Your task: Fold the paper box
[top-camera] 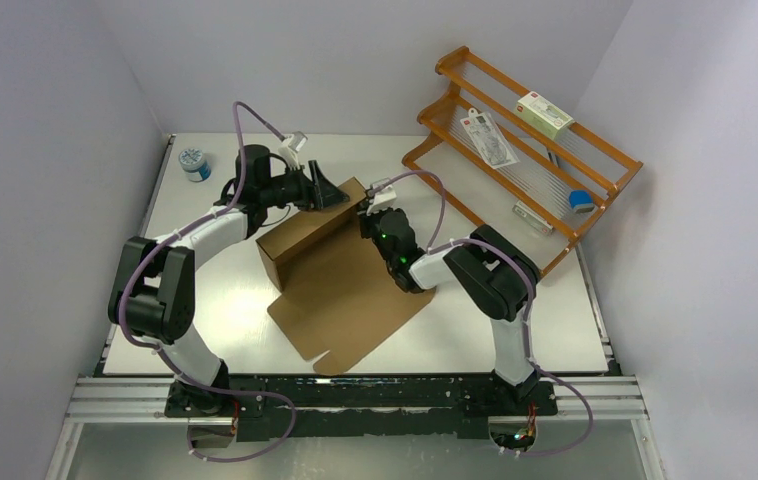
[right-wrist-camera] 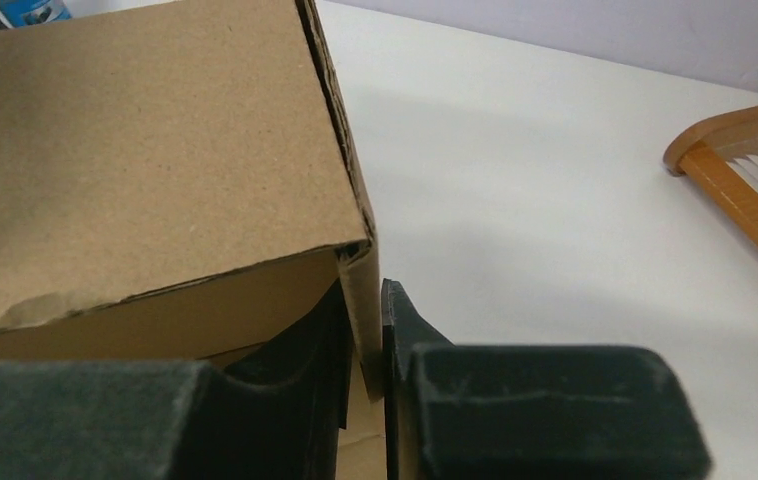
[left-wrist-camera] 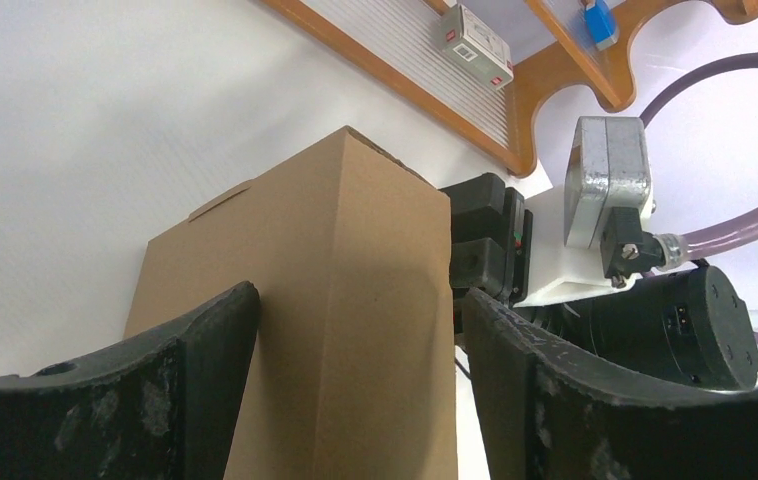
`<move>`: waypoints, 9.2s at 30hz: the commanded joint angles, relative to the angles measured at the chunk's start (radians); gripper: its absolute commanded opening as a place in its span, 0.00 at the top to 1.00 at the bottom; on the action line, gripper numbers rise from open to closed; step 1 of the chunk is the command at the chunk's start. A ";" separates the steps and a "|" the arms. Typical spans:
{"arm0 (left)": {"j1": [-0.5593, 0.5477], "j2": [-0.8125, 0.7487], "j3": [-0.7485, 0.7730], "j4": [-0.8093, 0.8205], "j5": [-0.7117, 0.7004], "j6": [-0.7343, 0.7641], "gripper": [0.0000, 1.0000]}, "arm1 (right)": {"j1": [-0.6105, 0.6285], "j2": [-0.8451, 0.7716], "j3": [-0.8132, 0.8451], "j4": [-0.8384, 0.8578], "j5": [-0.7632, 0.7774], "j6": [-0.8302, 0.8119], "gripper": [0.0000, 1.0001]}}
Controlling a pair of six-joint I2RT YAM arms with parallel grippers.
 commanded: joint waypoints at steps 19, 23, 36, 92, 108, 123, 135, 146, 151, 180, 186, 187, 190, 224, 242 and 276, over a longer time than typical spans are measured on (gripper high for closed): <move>-0.025 -0.068 0.217 -0.447 -0.338 0.207 0.13 | -0.015 -0.172 -0.063 -0.216 -0.047 0.002 0.33; -0.027 -0.118 0.235 -0.468 -0.378 0.221 0.11 | -0.015 -0.255 -0.088 -0.331 -0.006 0.066 0.27; -0.281 -0.212 0.305 -0.790 -0.794 0.456 0.09 | -0.024 -0.656 -0.240 -0.747 0.056 0.320 0.16; -0.747 0.199 0.366 -0.888 -2.128 0.622 0.77 | -0.092 -1.052 -0.534 -0.700 0.133 0.356 0.09; -0.490 0.071 0.470 -1.019 -1.680 0.520 0.94 | -0.094 -1.103 -0.444 -0.816 0.089 0.328 0.10; -0.064 -0.050 0.221 -0.870 -0.995 0.308 0.90 | -0.093 -1.221 -0.203 -0.974 -0.144 0.229 0.09; 0.043 -0.286 -0.313 -0.439 -0.686 -0.082 0.84 | -0.092 -1.120 -0.208 -0.953 -0.254 0.217 0.09; -0.050 -0.476 -0.610 -0.153 -0.637 -0.432 0.73 | -0.093 -1.124 -0.241 -0.941 -0.266 0.214 0.09; -0.074 -0.540 -0.581 -0.236 -0.693 -0.387 0.51 | -0.093 -1.139 -0.220 -1.015 -0.243 0.202 0.10; -0.010 -0.735 -0.167 -0.708 -0.981 0.406 0.03 | 0.111 -0.690 0.649 -1.685 -0.207 0.059 0.16; -0.009 -0.747 -0.162 -0.707 -0.967 0.401 0.03 | 0.175 -0.516 0.776 -1.796 -0.024 0.025 0.21; -0.009 -0.753 -0.164 -0.708 -0.969 0.399 0.03 | 0.180 -0.482 0.793 -1.808 -0.004 0.021 0.23; -0.009 -0.765 -0.166 -0.706 -0.967 0.399 0.03 | 0.191 -0.401 0.865 -1.866 0.021 0.005 0.34; -0.052 -0.795 -0.163 -0.716 -0.953 0.423 0.03 | -0.083 -0.055 1.220 -2.059 -0.661 -0.955 1.00; -0.049 -0.813 -0.163 -0.671 -0.891 0.482 0.03 | -0.181 -0.092 1.155 -1.928 -0.899 -1.027 0.91; -0.048 -0.285 0.358 -0.883 -0.815 0.688 0.07 | -0.492 -0.420 0.650 -1.605 -0.834 -0.920 0.35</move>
